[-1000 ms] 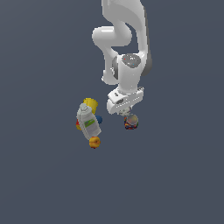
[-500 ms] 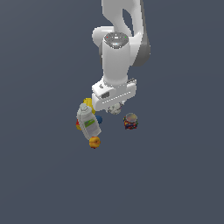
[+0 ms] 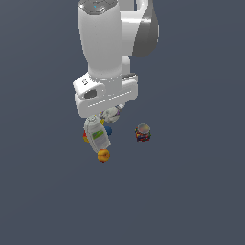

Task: Pick up a designated object from a clutter of objects.

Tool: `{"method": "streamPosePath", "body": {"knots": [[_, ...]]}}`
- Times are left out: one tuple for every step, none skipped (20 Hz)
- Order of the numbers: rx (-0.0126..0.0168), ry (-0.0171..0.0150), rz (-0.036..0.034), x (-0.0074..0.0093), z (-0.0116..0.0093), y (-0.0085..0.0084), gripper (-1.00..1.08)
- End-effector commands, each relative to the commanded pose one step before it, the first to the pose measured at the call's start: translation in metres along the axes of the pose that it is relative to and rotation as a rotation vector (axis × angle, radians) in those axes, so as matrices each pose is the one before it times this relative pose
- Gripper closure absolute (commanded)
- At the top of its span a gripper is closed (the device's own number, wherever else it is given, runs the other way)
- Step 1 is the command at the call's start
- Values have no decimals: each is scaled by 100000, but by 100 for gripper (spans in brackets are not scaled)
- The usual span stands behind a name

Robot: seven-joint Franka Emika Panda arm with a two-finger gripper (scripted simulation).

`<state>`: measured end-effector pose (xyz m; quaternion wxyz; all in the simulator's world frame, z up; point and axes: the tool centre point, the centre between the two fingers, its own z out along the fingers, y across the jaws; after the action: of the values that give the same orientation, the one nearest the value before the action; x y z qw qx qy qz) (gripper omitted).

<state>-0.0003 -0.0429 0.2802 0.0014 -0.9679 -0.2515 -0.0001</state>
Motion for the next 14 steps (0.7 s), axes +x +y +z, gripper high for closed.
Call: {"method": "streamPosePath", "body": {"knots": [[-69, -10, -67, 363, -1774, 1582, 108], [-42, -23, 11, 148, -634, 588, 108], [0, 0, 0, 144, -615, 581, 108], [0, 0, 0, 143, -599, 568, 108], [-60, -32, 14, 147, -590, 542, 108], [0, 0, 0, 141, -569, 542, 108], [0, 0, 0, 139, -550, 525, 108], [0, 0, 0, 133, -513, 491, 108], [0, 0, 0, 125, -474, 455, 108], [-61, -30, 11, 124, -446, 405, 108], [0, 0, 0, 111, -403, 388, 108], [0, 0, 0, 104, -369, 356, 108], [0, 0, 0, 97, -337, 326, 108], [0, 0, 0, 90, -306, 297, 108]]}}
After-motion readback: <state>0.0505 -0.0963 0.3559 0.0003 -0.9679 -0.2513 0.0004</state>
